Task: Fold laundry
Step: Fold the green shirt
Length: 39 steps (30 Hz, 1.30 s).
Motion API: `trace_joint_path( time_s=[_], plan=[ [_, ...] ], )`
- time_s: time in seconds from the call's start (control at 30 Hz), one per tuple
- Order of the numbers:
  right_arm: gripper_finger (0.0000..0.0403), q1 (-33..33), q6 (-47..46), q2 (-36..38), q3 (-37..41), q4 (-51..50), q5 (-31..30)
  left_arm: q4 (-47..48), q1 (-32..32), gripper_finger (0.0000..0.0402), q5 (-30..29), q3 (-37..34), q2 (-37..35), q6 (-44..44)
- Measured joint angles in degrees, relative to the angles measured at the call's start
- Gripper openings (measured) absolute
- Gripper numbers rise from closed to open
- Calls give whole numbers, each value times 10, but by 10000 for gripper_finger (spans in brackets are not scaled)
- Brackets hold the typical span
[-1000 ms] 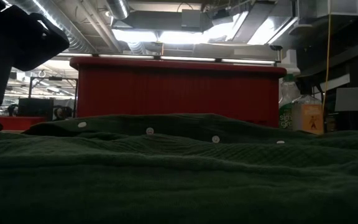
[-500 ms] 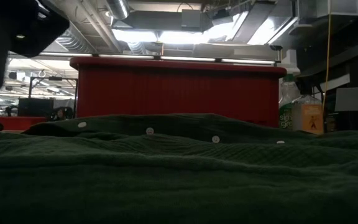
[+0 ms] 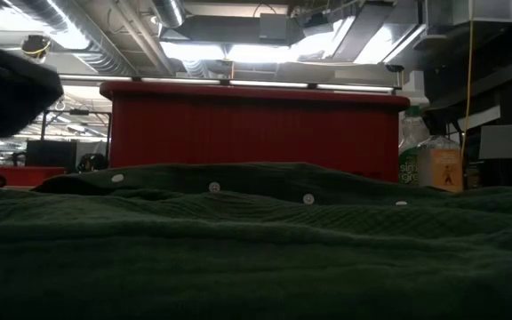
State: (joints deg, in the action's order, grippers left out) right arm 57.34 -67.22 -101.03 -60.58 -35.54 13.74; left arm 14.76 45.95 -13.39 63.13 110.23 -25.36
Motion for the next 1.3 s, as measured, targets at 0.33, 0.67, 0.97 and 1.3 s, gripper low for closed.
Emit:
trace_joint_path(
  time_s=[0.33,0.67,0.97,1.3],
  plan=[
    [22,0,-3,0,0,71,4,2,4,93,-21,1,6,-48],
    [6,0,7,7,-49,99,9,37,21,3,3,-1,-58,-149],
    [6,-5,18,41,-98,40,-7,97,33,1,-13,-1,-140,-182],
    [8,-39,-9,108,-129,-127,-114,195,23,1,-112,-1,-225,-194]
  ],
)
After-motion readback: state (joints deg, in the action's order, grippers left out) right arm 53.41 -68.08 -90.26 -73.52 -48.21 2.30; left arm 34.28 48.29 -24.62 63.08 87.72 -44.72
